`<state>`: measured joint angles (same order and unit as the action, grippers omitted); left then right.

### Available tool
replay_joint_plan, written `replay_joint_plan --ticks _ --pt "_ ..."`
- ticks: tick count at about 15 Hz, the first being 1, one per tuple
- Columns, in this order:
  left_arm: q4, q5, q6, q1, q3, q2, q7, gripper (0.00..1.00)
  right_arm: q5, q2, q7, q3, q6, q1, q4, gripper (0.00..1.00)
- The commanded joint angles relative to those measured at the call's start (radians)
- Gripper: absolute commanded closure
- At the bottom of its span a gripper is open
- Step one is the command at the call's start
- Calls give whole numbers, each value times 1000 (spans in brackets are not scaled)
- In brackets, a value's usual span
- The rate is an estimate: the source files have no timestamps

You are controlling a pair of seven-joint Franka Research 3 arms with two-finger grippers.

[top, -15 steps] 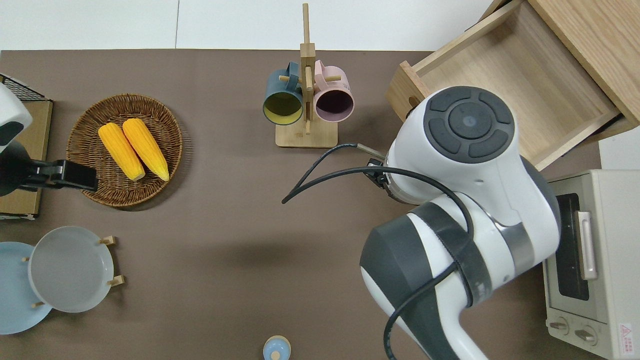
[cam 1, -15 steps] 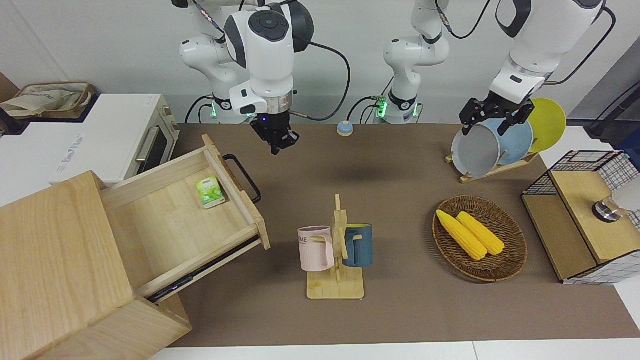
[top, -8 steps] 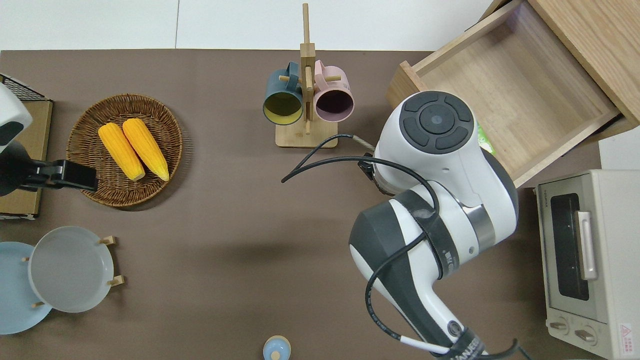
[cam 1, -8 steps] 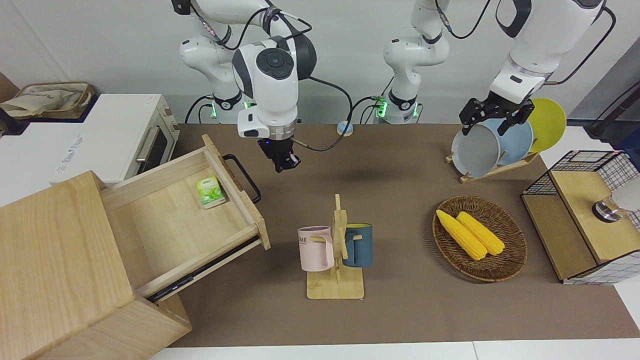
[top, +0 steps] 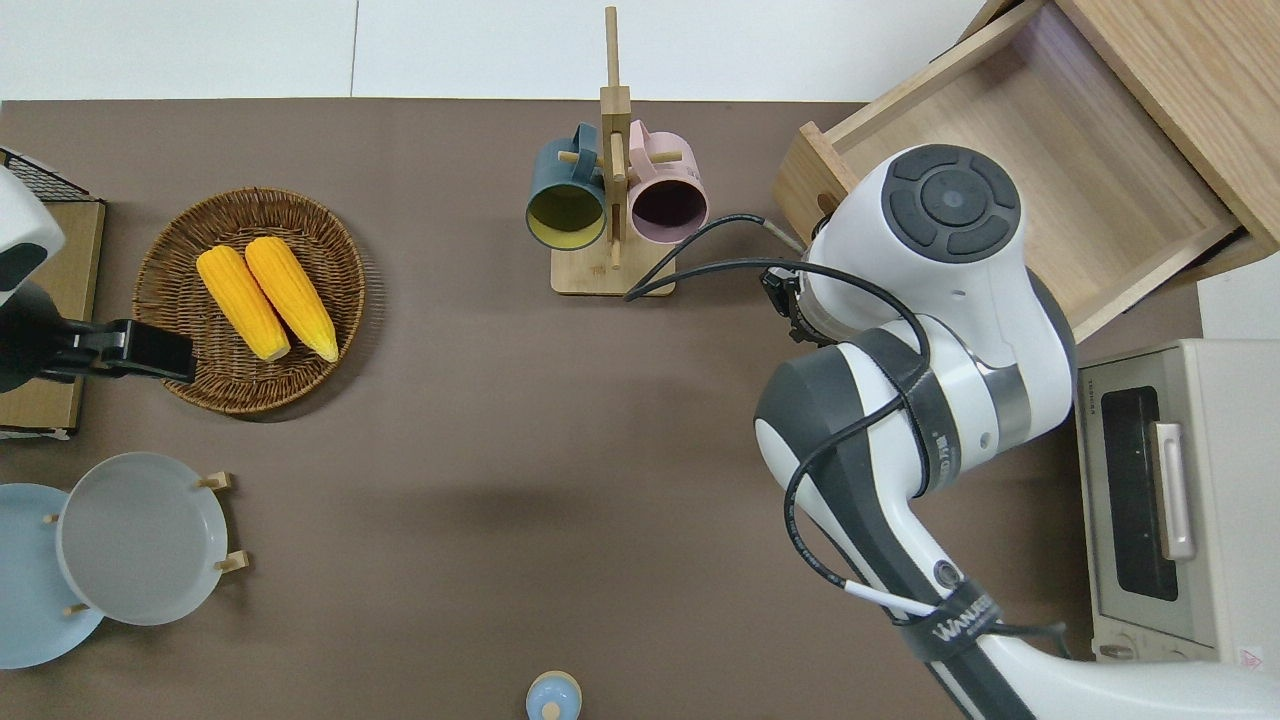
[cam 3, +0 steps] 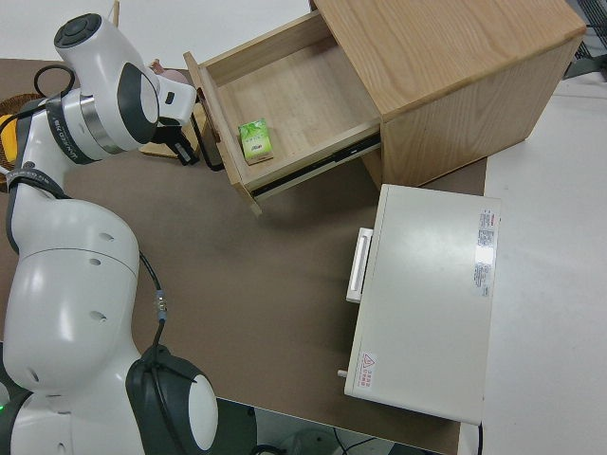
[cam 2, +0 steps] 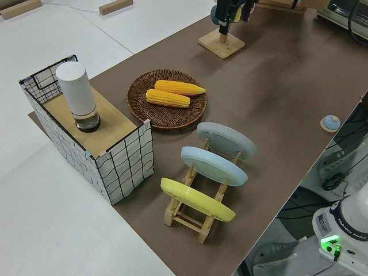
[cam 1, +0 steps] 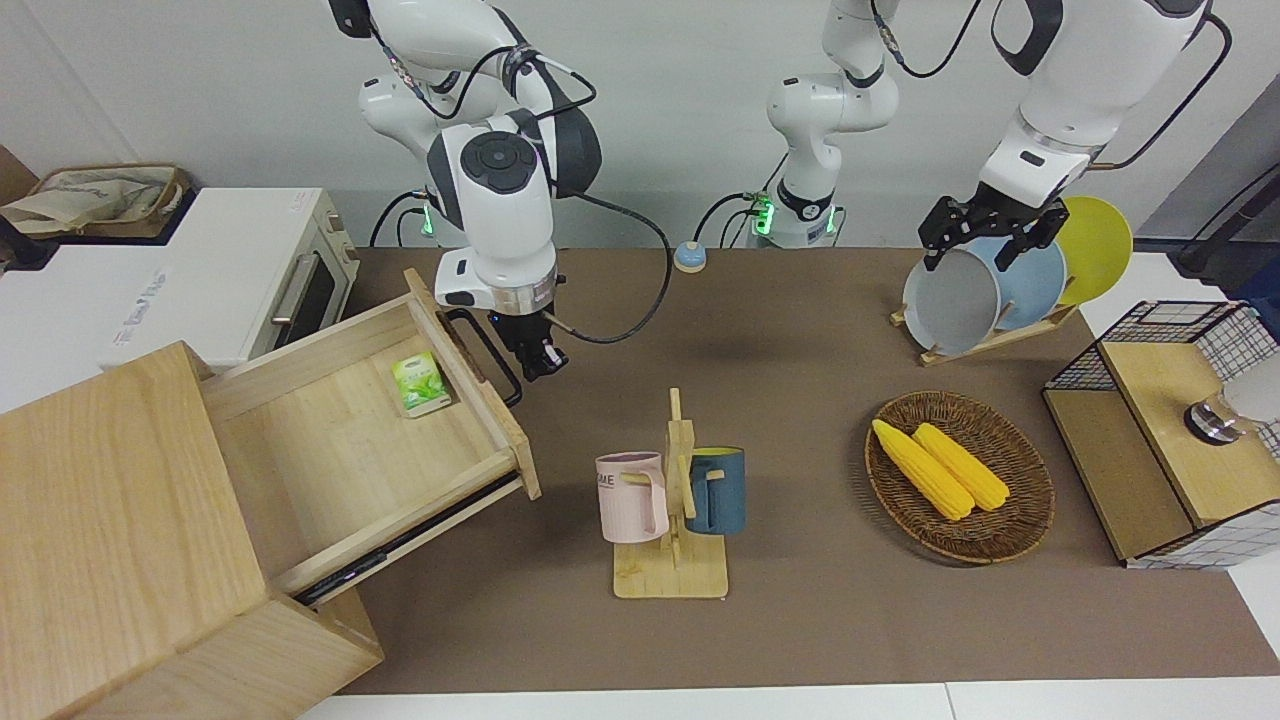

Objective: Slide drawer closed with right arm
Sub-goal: 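Push the wooden drawer away from the robot with the right arm, then continue pushing the drawer fully into the cabinet with the right gripper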

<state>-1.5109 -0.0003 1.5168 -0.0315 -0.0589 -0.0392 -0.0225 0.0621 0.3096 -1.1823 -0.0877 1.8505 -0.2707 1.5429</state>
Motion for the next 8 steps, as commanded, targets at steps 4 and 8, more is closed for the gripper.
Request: replay_joint_plan --ticks 4,8 --pt "26 17 -20 -5 -7 -11 -10 7 -31 6 0 -12 36 76 -7 1000" --pt "24 17 -20 -5 -7 -11 -10 7 -41 23 27 -12 35 105 -43 1000"
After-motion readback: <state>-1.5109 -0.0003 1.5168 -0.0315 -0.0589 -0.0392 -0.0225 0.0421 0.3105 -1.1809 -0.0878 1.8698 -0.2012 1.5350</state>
